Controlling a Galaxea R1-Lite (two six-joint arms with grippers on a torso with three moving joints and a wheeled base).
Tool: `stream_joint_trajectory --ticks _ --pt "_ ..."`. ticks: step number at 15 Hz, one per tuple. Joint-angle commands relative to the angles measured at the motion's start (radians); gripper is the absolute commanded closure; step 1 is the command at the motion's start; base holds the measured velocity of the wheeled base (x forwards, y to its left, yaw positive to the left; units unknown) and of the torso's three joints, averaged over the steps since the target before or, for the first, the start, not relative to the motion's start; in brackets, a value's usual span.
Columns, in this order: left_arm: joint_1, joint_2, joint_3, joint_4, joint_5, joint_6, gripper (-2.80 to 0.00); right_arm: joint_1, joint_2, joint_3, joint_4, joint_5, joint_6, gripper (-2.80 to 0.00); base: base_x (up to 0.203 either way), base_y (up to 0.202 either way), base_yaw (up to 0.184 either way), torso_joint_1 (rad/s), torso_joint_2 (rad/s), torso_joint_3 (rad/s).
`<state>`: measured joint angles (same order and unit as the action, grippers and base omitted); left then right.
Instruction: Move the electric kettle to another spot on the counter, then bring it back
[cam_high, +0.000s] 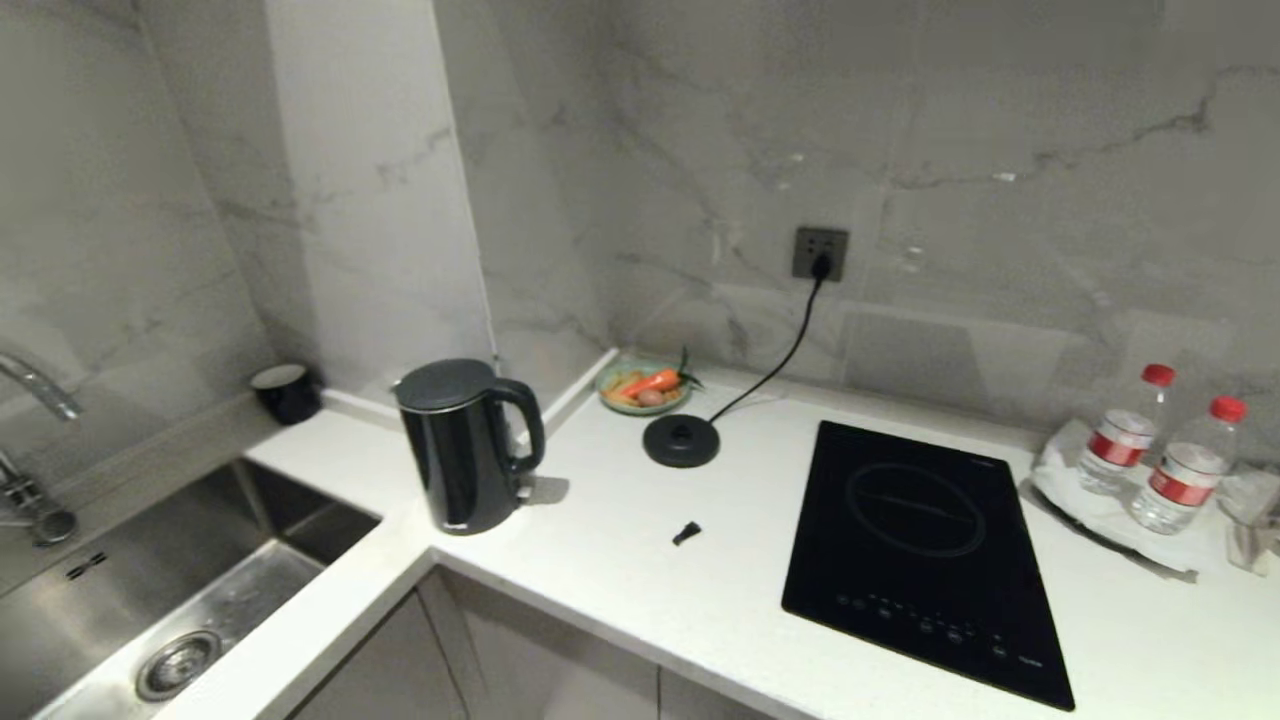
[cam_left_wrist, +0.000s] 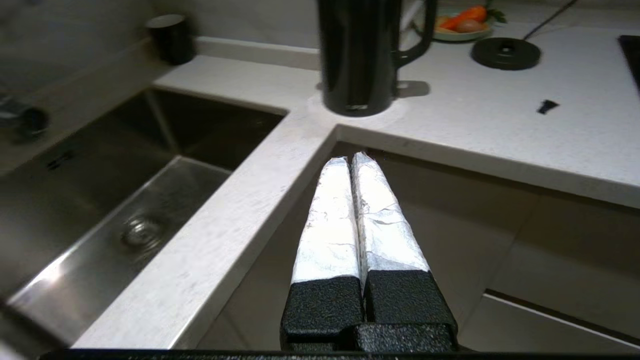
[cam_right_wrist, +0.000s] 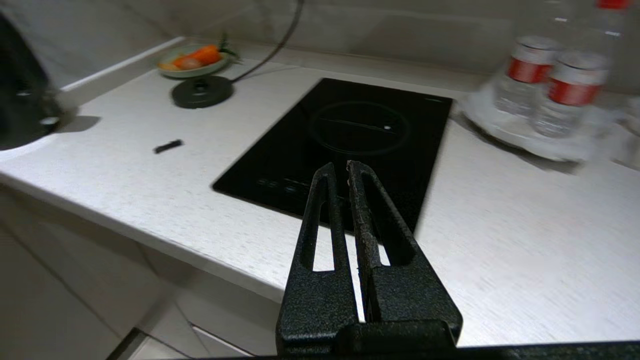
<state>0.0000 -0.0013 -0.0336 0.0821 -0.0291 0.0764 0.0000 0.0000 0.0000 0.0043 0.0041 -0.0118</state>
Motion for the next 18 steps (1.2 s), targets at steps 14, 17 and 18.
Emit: stream_joint_trajectory --ticks 14,17,18 --pt "0.000 0.001 0.000 0.001 0.000 0.000 0.00 0.000 0.000 0.000 0.000 0.000 0.000 0.00 -0.002 -0.008 0.174 0.000 0.01 0.007" --pt "0.000 0.001 0.000 0.001 -0.001 0.000 0.00 0.000 0.000 0.000 0.000 0.000 0.000 0.00 -0.004 -0.009 0.179 -0.002 0.01 0.001" --pt "0.000 0.001 0.000 0.001 -0.002 0.000 0.00 0.000 0.000 0.000 0.000 0.000 0.000 0.00 -0.003 -0.008 0.178 0.002 0.00 0.002"
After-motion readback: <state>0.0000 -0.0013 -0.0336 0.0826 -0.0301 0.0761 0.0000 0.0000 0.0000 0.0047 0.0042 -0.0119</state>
